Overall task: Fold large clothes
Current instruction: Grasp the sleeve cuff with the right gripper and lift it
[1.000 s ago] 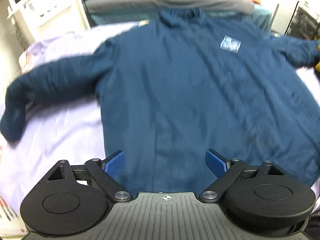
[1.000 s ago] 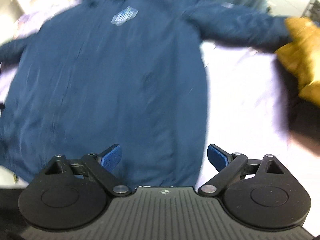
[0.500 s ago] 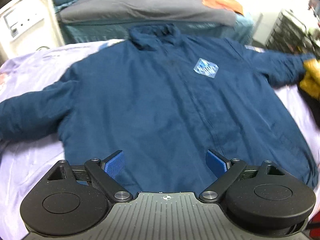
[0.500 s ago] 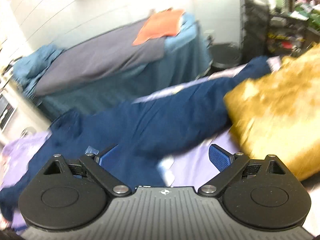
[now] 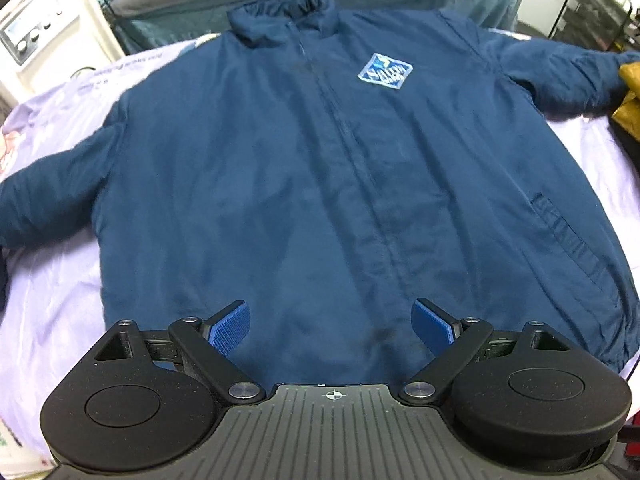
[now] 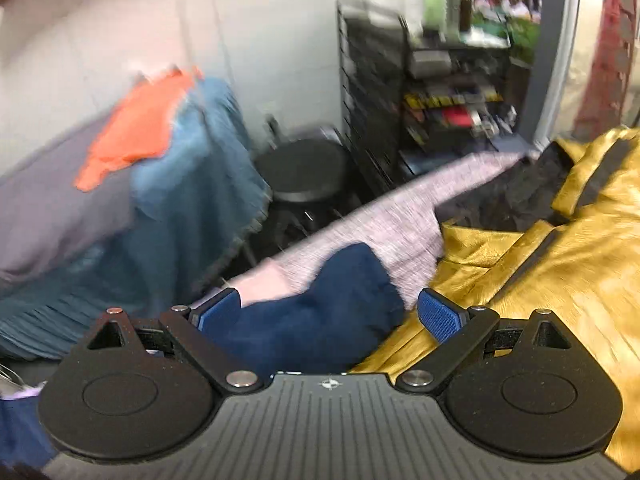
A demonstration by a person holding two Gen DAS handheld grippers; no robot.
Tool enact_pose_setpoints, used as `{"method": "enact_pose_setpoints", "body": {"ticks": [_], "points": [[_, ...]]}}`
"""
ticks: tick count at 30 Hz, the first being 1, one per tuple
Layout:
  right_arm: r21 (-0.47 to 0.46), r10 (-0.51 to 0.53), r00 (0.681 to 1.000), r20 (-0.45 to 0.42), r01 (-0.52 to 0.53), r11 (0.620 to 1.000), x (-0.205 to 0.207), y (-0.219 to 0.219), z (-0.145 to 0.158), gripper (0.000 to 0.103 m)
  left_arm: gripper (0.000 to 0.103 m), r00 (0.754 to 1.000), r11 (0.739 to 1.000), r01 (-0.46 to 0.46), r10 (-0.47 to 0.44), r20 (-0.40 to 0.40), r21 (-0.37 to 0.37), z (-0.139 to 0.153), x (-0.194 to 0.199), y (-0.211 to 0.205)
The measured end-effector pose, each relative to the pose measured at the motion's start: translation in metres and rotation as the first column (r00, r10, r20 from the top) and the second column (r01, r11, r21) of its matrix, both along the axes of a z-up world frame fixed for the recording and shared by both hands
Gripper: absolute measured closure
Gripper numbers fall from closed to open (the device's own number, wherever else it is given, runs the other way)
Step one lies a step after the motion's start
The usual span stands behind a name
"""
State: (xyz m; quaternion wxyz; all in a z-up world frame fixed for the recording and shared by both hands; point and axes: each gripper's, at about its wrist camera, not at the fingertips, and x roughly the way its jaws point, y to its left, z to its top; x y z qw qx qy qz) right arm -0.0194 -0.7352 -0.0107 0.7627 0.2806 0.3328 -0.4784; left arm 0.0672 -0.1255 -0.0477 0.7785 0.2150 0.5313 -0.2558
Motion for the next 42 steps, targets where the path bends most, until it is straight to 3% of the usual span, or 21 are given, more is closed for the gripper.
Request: {"method": "enact_pose_setpoints", "body": {"ticks": [2,5,7,8,9,11,16,21,27,32,37,42], "points": [[0.043,0.003,0.998,-0.059,-0.001,0.999,0.007,-0.016,-0.020,0.012,0.000,1.000,1.000,0.007,-0.007,0.001,0.020,-0.003,-0.009,-0.013],[0.091,0.053,0.996,-0.076,-0.046,0.995,0.012,-0.024,-0.043,0.020,0.000,1.000,0.999,0.028,-0.028,-0.014,0.038,-0.008,-0.020,-0.035],[0.093,0.085,0.993,-0.079,-0.077,0.993,0.013,-0.022,-0.050,0.040,0.000,0.999,0.998,0.045,-0.044,-0.020,0.038,-0.010,-0.025,-0.049],[0.092,0.103,0.991,-0.091,-0.095,0.991,0.014,-0.020,-0.053,0.061,0.000,0.999,0.998,0.052,-0.051,-0.020,0.035,-0.010,-0.026,-0.055],[0.095,0.121,0.988,-0.095,-0.112,0.989,0.015,-0.019,-0.055,0.071,0.000,0.998,0.998,0.059,-0.058,-0.019,0.030,-0.010,-0.027,-0.060],[0.095,0.137,0.988,-0.065,-0.130,0.987,0.013,-0.017,-0.052,0.081,0.000,0.997,0.997,0.073,-0.072,-0.016,0.023,-0.009,-0.029,-0.069],[0.052,0.137,0.990,0.036,-0.139,0.989,0.007,-0.002,-0.021,0.084,0.000,0.996,0.996,0.087,-0.087,0.003,-0.001,-0.006,-0.031,-0.080],[-0.072,0.266,0.958,0.110,-0.260,0.963,0.021,0.039,0.025,0.086,0.000,0.997,0.997,0.071,-0.071,0.006,0.000,-0.008,-0.027,-0.074],[-0.152,0.440,0.861,0.254,-0.413,0.898,0.050,0.114,0.084,0.087,0.000,0.999,0.999,0.037,-0.037,0.021,-0.004,-0.006,-0.015,-0.052],[-0.215,0.615,0.743,0.265,-0.576,0.789,0.083,0.206,0.113,0.087,0.000,0.999,1.000,-0.009,0.010,0.031,-0.014,-0.001,-0.004,-0.029],[-0.181,0.723,0.648,0.242,-0.701,0.689,0.114,0.290,0.102,0.087,0.000,0.998,0.998,-0.067,0.068,0.016,-0.019,-0.002,0.007,-0.002],[-0.080,0.786,0.574,0.229,-0.794,0.603,0.136,0.364,0.066,0.087,0.000,0.994,0.994,-0.107,0.107,0.008,-0.016,-0.004,0.012,0.020]]}}
